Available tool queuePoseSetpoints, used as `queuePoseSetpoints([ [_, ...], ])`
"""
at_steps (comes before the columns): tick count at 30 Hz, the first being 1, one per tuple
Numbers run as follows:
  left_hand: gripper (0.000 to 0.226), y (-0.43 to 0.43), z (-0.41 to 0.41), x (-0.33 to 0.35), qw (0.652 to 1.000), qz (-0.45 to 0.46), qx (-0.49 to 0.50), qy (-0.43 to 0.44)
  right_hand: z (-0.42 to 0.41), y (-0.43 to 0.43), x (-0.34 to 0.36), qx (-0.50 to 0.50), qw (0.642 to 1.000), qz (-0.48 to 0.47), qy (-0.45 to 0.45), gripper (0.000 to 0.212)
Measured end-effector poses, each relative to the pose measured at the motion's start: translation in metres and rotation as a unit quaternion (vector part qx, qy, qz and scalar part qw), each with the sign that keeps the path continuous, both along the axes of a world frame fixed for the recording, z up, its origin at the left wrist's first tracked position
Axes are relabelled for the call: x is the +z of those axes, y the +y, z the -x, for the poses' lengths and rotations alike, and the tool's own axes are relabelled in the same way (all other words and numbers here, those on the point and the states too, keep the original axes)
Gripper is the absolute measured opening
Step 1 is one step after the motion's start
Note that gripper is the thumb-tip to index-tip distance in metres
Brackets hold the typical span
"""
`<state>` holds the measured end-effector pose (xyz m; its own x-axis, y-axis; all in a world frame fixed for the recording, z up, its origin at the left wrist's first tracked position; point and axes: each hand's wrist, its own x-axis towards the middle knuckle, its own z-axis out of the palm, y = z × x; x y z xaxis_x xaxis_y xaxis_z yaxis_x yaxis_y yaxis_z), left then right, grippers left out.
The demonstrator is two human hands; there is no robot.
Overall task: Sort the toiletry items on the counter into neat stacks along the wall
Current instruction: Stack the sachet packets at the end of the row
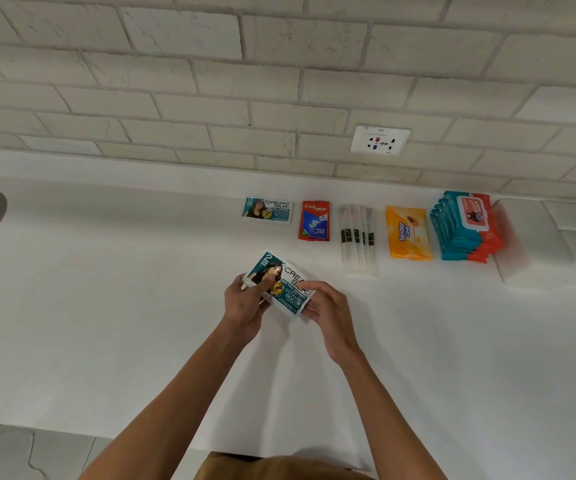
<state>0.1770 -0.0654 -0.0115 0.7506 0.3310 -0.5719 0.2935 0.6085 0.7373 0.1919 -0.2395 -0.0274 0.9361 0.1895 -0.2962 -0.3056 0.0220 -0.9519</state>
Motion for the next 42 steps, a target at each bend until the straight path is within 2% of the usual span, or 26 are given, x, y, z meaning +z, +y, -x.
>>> queuePoseSetpoints([
  [2,0.045,-0.002,-0.002,-0.002,1.0,0.004,0.007,-0.007,-0.002,0.006,0.001,-0.006,0.999,0.027,0.016,0.017],
  [6,0.041,-0.001,-0.006,-0.005,1.0,-0.027,0.005,-0.015,-0.01,0.015,0.002,0.014,0.988,0.147,-0.04,0.05],
  [10,0.034,0.019,-0.014,-0.013,0.992,-0.128,-0.011,0.008,-0.025,0.022,0.008,-0.031,0.976,0.195,-0.091,0.06],
  [14,0.018,0.048,-0.034,-0.018,0.982,-0.183,-0.049,0.014,-0.051,0.036,0.01,-0.053,0.971,0.207,-0.111,0.053],
  [17,0.015,0.071,-0.06,-0.019,0.975,-0.204,-0.083,0.014,-0.077,0.049,0.006,-0.063,0.97,0.203,-0.12,0.038],
  [21,0.009,0.093,-0.096,-0.013,0.955,-0.279,-0.099,0.024,-0.115,0.068,0.0,-0.064,0.965,0.218,-0.133,0.02],
  [25,0.008,0.106,-0.127,0.0,0.916,-0.387,-0.095,0.051,-0.151,0.086,-0.004,-0.064,0.965,0.233,-0.102,0.015],
  [27,0.007,0.109,-0.139,0.001,0.903,-0.416,-0.093,0.054,-0.167,0.094,-0.011,-0.053,0.964,0.236,-0.105,0.022],
  [32,0.003,0.118,-0.168,-0.008,0.906,-0.406,-0.092,0.077,-0.19,0.11,-0.015,-0.018,0.935,0.33,-0.13,0.034],
  [36,0.005,0.121,-0.18,-0.019,0.89,-0.436,-0.099,0.094,-0.199,0.117,-0.016,0.023,0.906,0.387,-0.168,0.026],
  [42,0.022,0.121,-0.188,-0.033,0.863,-0.478,-0.124,0.105,-0.206,0.121,-0.017,0.079,0.868,0.458,-0.172,0.019],
])
